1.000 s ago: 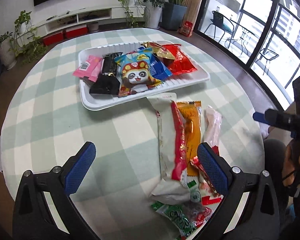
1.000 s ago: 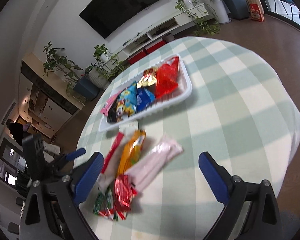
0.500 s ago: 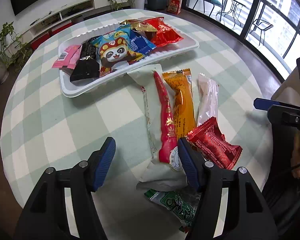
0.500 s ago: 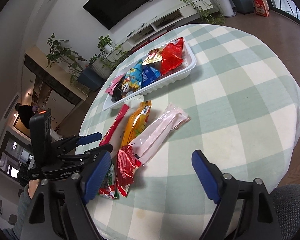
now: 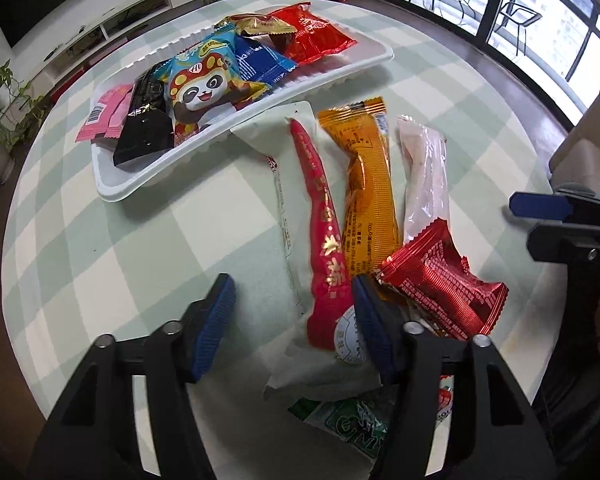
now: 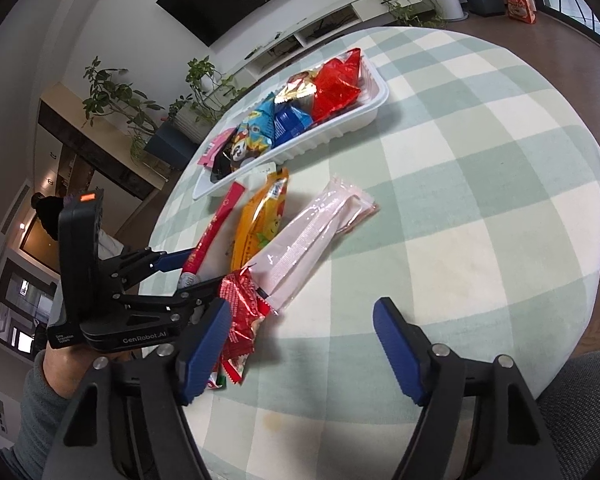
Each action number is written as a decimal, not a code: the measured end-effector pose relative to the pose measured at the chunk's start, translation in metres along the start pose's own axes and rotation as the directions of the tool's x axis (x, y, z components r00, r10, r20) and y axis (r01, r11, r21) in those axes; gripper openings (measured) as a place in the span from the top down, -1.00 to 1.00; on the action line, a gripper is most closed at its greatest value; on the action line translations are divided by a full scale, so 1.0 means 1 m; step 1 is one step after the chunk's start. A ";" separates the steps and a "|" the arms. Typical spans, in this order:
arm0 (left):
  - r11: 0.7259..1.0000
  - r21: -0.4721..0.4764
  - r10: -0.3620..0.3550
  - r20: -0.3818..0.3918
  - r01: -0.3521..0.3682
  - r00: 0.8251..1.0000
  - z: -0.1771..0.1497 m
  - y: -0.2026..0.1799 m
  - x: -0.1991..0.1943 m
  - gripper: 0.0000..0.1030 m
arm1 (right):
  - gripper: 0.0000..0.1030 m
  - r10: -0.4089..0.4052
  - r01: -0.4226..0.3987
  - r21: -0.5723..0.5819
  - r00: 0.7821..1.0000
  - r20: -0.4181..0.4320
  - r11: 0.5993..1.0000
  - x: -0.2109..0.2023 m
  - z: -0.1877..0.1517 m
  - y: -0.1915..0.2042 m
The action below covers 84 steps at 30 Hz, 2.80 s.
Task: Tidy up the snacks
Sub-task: 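Withdraw both tools from the tray back over the remaining snacks, then grasp the white-red long packet with the left tool while the right tool grasps the orange bar, then carry the white-red packet and orange bar into the tray and release both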
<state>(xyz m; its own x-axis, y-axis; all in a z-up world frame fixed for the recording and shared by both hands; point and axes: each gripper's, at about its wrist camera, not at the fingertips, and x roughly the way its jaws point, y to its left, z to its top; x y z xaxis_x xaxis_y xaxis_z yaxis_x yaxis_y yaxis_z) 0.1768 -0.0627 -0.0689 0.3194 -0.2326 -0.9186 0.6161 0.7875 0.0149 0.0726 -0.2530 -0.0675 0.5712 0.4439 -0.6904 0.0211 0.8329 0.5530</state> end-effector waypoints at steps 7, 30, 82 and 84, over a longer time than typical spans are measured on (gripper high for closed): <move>1.000 -0.001 -0.009 0.003 0.009 1.000 0.005 0.000 0.004 0.08 | -0.22 -0.038 0.038 0.019 0.999 -0.017 0.999 0.013 0.009 0.001; 0.996 -0.044 -0.076 0.115 0.082 0.990 -0.011 0.024 -0.020 0.67 | -0.22 -0.018 0.019 0.009 0.997 -0.073 1.000 0.047 0.049 0.038; 0.981 -0.182 -0.042 0.140 0.067 0.989 -0.053 0.057 -0.025 0.70 | 0.62 -0.304 0.222 -0.436 0.944 -0.126 0.872 0.105 0.049 0.096; 0.976 -0.200 -0.052 0.148 0.081 0.988 -0.058 0.059 -0.028 0.70 | 0.62 -0.273 0.199 -0.417 0.954 -0.126 0.887 0.101 0.049 0.096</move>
<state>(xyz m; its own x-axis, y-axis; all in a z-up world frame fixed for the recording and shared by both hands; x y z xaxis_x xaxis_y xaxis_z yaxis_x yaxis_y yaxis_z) 0.1620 0.0232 -0.0653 0.3899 -0.3549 -0.8497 0.4835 0.8642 -0.1391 0.1721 -0.1444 -0.0613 0.4353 0.2374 -0.8684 -0.2100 0.9648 0.1585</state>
